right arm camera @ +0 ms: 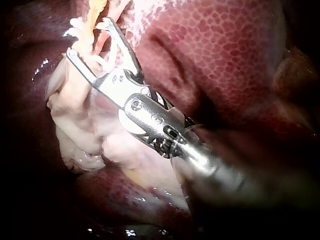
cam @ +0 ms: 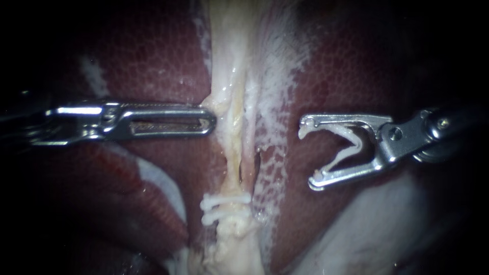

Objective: Clipping third clip left tube

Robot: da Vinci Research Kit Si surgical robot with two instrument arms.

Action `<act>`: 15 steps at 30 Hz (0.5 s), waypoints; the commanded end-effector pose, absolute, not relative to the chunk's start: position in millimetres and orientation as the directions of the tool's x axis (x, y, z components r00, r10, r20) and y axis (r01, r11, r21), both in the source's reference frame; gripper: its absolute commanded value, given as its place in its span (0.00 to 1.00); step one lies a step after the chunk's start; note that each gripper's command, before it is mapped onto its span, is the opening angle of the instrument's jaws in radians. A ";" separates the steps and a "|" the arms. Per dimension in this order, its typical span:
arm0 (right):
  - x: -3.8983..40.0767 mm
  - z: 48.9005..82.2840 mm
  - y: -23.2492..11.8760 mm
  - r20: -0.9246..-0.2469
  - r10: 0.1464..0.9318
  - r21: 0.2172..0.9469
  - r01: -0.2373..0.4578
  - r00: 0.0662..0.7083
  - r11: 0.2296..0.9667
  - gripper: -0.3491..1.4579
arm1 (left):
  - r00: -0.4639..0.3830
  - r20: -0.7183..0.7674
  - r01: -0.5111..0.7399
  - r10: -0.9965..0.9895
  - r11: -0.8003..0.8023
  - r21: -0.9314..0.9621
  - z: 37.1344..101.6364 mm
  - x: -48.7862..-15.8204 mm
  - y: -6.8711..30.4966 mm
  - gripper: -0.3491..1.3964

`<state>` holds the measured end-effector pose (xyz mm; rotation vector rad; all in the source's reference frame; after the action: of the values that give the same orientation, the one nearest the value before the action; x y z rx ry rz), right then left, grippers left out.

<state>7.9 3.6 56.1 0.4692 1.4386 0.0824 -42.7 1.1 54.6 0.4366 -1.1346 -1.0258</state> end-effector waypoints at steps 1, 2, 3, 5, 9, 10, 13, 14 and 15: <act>7.9 56.1 3.6 -0.932 0.332 0.358 0.224 0.146 0.907 0.52 | 0.057 0.532 0.444 -0.845 0.499 0.744 54.6 -42.7 1.1 0.00; 7.9 56.1 3.6 -0.932 0.332 0.358 0.224 0.146 0.907 0.52 | 0.057 0.532 0.444 -0.845 0.499 0.744 54.6 -42.7 1.1 0.00; 7.9 56.1 3.5 -0.932 0.332 0.358 0.224 0.146 0.907 0.52 | 0.057 0.532 0.444 -0.845 0.499 0.744 54.6 -42.7 1.1 0.00; 8.0 56.2 3.5 -0.932 0.331 0.357 0.223 0.146 0.907 0.52 | 0.057 0.532 0.443 -0.845 0.499 0.745 54.5 -42.6 1.1 0.00; 8.4 56.6 3.1 -0.933 0.328 0.354 0.222 0.146 0.909 0.52 | 0.058 0.528 0.439 -0.847 0.497 0.749 54.0 -42.0 1.6 0.00; 8.5 56.8 2.9 -0.932 0.332 0.358 0.220 0.147 0.907 0.52 | 0.059 0.526 0.434 -0.849 0.496 0.752 53.7 -41.6 1.9 0.00; 9.0 57.4 2.3 -0.929 0.338 0.365 0.221 0.148 0.904 0.52 | 0.058 0.523 0.435 -0.851 0.493 0.753 52.8 -40.8 2.1 0.00; 9.3 57.8 2.0 -0.926 0.347 0.373 0.224 0.149 0.900 0.52 | 0.057 0.522 0.439 -0.851 0.491 0.752 52.4 -40.5 2.1 0.00; 9.6 58.1 1.7 -0.925 0.350 0.377 0.223 0.150 0.899 0.52 | 0.056 0.522 0.441 -0.851 0.490 0.752 52.0 -40.1 2.0 0.00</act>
<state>9.9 1.5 58.3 0.4898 1.4335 0.1002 -39.8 1.9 51.7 0.4511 -1.1305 -1.0307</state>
